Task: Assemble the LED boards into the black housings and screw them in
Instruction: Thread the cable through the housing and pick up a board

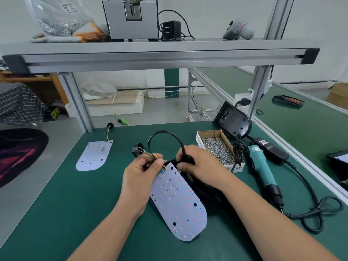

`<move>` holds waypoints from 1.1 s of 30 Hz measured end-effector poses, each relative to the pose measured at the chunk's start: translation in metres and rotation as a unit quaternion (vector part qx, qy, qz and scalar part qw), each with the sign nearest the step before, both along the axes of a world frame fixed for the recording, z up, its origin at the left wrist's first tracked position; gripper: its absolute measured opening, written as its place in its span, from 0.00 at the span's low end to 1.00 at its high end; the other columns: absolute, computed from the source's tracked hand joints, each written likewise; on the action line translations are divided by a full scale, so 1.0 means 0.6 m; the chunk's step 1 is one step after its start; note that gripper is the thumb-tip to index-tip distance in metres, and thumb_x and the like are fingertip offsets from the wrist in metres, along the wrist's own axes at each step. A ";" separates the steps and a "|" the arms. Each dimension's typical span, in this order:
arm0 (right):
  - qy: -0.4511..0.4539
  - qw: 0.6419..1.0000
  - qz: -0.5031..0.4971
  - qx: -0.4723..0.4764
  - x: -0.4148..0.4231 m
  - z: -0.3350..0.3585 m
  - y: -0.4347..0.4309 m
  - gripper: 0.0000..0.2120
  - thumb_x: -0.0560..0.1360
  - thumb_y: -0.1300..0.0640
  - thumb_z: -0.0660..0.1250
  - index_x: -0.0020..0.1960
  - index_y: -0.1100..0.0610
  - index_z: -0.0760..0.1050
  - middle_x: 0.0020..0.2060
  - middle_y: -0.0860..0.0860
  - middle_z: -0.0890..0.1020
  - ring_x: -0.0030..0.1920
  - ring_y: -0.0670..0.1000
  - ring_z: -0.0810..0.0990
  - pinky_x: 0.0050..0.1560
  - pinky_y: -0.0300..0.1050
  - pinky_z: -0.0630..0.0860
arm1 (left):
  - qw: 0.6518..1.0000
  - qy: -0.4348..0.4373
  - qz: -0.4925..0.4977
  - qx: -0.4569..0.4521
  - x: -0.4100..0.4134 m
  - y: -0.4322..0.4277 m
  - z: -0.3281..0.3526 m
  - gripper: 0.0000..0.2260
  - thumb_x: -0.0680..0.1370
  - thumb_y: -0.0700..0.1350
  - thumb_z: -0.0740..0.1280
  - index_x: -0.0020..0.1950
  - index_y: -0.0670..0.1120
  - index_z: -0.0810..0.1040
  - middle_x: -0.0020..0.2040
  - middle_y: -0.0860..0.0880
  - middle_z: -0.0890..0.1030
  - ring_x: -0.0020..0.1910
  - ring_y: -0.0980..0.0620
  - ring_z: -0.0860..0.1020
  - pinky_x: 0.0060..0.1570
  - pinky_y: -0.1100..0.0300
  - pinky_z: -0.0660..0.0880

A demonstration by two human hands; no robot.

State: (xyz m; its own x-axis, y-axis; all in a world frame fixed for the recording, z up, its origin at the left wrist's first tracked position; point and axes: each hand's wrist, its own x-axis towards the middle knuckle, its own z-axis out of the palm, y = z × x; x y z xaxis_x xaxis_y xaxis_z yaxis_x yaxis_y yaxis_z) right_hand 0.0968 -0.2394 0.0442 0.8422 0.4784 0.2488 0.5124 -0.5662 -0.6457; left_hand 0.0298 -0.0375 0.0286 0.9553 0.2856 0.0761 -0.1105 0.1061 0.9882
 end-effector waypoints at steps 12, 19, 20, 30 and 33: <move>-0.072 0.994 -0.080 -0.029 -0.012 0.016 0.043 0.04 0.74 0.50 0.76 0.45 0.48 0.82 0.44 0.46 0.82 0.55 0.55 0.77 0.59 0.53 0.74 | 0.996 0.026 -0.070 -0.048 -0.005 0.012 0.008 0.05 0.84 0.42 0.70 0.56 0.47 0.85 0.60 0.46 0.87 0.57 0.53 0.81 0.69 0.47 0.74; 0.036 0.998 -0.024 -0.034 0.003 0.031 0.028 0.21 0.69 0.45 0.79 0.58 0.44 0.75 0.58 0.46 0.75 0.61 0.49 0.74 0.62 0.48 0.74 | 0.998 -0.014 -0.037 0.043 0.006 0.019 -0.004 0.09 0.81 0.37 0.72 0.49 0.51 0.88 0.47 0.50 0.87 0.46 0.54 0.82 0.55 0.57 0.77; 0.091 0.995 -0.007 0.034 0.007 0.032 0.012 0.23 0.69 0.43 0.79 0.61 0.43 0.76 0.60 0.45 0.77 0.61 0.47 0.77 0.62 0.45 0.76 | 0.999 -0.017 -0.031 0.039 0.008 0.026 -0.004 0.09 0.81 0.37 0.73 0.49 0.50 0.88 0.47 0.49 0.87 0.46 0.54 0.82 0.55 0.58 0.78; 0.327 0.850 -0.071 0.407 0.006 0.003 0.004 0.15 0.84 0.65 0.59 0.61 0.59 0.83 0.56 0.63 0.86 0.48 0.58 0.82 0.50 0.51 0.78 | 0.996 -0.054 -0.052 -0.050 0.012 0.043 0.004 0.05 0.77 0.40 0.75 0.48 0.50 0.89 0.49 0.50 0.87 0.50 0.55 0.82 0.53 0.65 0.78; 0.357 0.842 0.021 0.405 -0.015 0.000 0.020 0.15 0.81 0.71 0.62 0.57 0.61 0.86 0.50 0.62 0.87 0.45 0.55 0.86 0.45 0.47 0.84 | 0.994 -0.053 -0.063 -0.075 0.013 0.042 0.005 0.05 0.74 0.45 0.78 0.48 0.50 0.88 0.49 0.51 0.86 0.49 0.55 0.81 0.54 0.61 0.76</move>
